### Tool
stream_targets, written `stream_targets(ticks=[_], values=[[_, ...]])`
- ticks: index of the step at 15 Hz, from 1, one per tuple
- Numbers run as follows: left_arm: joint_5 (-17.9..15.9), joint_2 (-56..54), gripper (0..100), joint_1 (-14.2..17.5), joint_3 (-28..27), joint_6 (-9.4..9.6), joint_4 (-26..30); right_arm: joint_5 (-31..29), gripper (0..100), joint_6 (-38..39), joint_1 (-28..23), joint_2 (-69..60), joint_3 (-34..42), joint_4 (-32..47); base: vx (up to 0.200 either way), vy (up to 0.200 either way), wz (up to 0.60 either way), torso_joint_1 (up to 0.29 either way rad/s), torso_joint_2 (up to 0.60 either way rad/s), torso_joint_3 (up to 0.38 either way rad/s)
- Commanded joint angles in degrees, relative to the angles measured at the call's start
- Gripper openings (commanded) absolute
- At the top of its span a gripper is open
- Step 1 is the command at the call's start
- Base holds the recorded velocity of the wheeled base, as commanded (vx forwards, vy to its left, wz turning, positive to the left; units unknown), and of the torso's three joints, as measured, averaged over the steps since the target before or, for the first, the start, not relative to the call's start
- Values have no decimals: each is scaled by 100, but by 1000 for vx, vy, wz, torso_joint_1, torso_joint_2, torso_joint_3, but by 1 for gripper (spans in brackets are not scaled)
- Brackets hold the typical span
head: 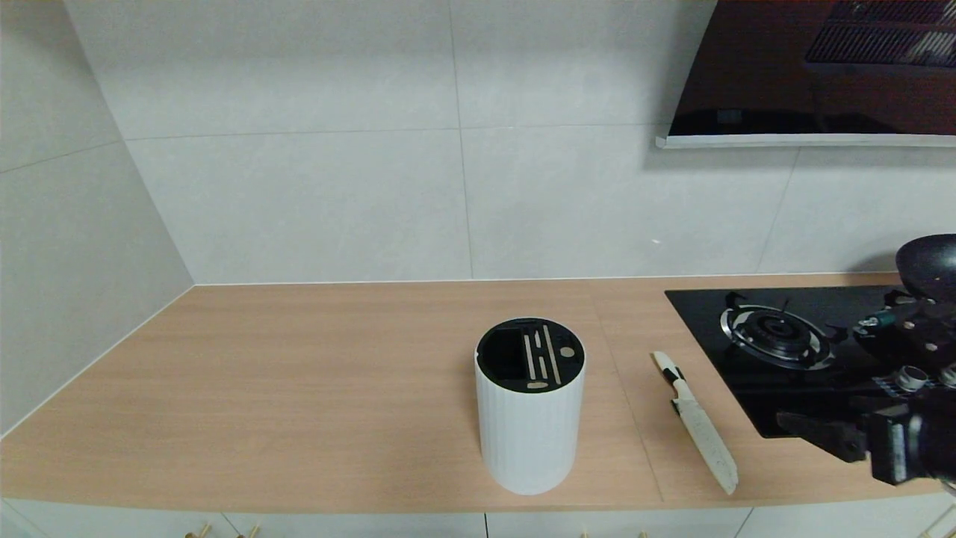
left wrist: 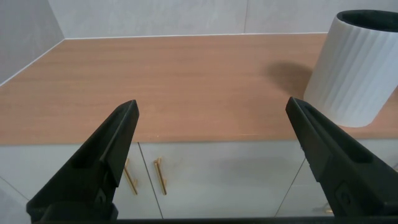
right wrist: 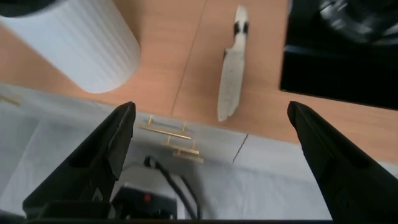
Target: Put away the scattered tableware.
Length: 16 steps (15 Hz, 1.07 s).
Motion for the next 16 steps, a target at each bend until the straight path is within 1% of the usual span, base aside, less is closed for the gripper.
stream_targets(ticks=[1, 2, 4, 6, 12, 13, 16], values=[[-2, 9, 100, 1, -2, -1, 0, -29, 100, 2, 53, 2043, -128, -1102, 0, 0, 0, 0, 0, 0], [-2, 9, 100, 1, -2, -1, 0, -135, 100, -7, 53, 2764, -146, -1726, 0, 0, 0, 0, 0, 0], [-2, 9, 100, 1, 7, -1, 0, -258, 100, -7, 53, 3546, -154, -2579, 0, 0, 0, 0, 0, 0], [-2, 9, 100, 1, -2, -1, -9, -355, 100, -7, 62, 4161, -277, -3115, 0, 0, 0, 0, 0, 0], [7, 9, 100, 1, -2, -1, -9, -486, 100, 11, 62, 5075, -866, -3194, 0, 0, 0, 0, 0, 0], [-2, 9, 100, 1, 7, -1, 0, -530, 100, 11, 62, 5383, -972, -3291, 0, 0, 0, 0, 0, 0], [-2, 9, 100, 1, -2, -1, -9, -689, 100, 2, 71, 6042, -1165, -4090, 0, 0, 0, 0, 0, 0]])
